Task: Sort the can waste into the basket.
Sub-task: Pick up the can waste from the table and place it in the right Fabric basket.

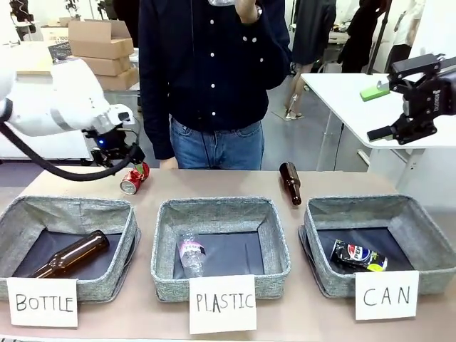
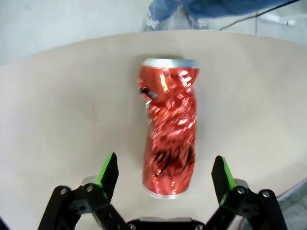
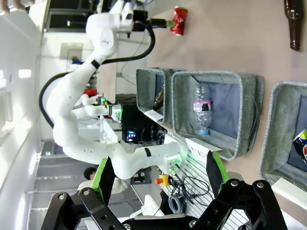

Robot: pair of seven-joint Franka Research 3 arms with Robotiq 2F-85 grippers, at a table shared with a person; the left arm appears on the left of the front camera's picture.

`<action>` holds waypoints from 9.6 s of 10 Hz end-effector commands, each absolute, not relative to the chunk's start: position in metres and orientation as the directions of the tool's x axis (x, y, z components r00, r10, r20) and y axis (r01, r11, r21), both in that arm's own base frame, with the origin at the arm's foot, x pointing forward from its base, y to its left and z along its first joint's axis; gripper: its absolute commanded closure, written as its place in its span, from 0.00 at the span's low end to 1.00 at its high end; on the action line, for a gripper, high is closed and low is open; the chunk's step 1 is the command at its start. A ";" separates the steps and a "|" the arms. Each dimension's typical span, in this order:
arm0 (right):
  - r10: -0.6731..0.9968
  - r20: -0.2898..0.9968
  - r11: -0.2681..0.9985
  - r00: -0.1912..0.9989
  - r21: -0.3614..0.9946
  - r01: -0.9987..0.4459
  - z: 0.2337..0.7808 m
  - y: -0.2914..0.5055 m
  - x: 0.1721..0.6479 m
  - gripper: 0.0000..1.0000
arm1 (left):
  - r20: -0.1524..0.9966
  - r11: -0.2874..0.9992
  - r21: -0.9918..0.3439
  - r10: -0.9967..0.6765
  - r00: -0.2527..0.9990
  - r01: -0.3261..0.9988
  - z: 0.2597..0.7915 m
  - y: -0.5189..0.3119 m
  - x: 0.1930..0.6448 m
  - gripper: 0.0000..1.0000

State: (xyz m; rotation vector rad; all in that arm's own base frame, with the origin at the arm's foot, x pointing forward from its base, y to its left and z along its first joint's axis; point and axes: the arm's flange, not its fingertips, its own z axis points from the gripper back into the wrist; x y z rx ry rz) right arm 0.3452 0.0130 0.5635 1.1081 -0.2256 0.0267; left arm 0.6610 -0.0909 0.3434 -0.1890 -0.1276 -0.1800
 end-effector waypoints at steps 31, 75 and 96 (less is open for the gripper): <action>-0.090 0.194 0.448 0.977 0.884 -0.134 0.564 0.013 0.345 0.00 | 0.293 0.706 -0.476 -0.435 0.852 0.524 0.462 -0.011 0.379 0.57; -0.056 0.212 0.421 0.976 0.891 -0.169 0.608 0.003 0.242 0.00 | 0.414 0.210 -0.903 0.190 0.890 0.375 0.613 -0.032 0.292 0.00; -0.056 0.212 0.421 0.976 0.891 -0.169 0.608 0.003 0.242 0.00 | 0.414 0.210 -0.903 0.190 0.890 0.375 0.613 -0.032 0.292 0.00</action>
